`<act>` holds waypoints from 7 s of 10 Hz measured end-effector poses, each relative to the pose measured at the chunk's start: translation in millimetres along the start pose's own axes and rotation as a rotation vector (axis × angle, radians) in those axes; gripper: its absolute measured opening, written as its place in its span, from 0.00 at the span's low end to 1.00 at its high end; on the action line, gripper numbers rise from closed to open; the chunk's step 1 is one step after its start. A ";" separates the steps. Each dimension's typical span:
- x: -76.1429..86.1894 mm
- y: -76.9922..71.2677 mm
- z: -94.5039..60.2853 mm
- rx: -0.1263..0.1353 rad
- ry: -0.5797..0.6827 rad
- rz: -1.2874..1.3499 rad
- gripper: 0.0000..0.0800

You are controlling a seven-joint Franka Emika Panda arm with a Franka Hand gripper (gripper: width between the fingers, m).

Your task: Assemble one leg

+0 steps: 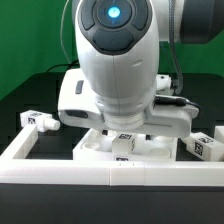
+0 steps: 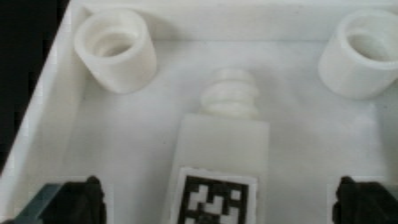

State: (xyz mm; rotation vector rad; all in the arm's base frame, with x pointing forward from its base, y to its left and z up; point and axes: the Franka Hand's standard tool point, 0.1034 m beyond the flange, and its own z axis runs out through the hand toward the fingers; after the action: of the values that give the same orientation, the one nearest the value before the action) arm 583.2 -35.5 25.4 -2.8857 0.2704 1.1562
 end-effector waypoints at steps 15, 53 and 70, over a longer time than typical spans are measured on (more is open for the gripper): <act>-34.9 -10.1 -49.8 -0.004 0.084 -0.043 0.35; 0.1 -60.1 -53.1 -0.015 1.360 -0.158 0.35; -10.4 -56.9 -68.3 0.011 0.806 -0.169 0.66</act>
Offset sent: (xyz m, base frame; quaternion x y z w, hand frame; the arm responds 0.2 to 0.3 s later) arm 0.0004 -0.0070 -0.0011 -0.0110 -0.0078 -0.0056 0.9999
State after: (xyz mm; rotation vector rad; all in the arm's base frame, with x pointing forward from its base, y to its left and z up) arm 632.0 16.4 79.5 -3.1185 0.0304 -0.0742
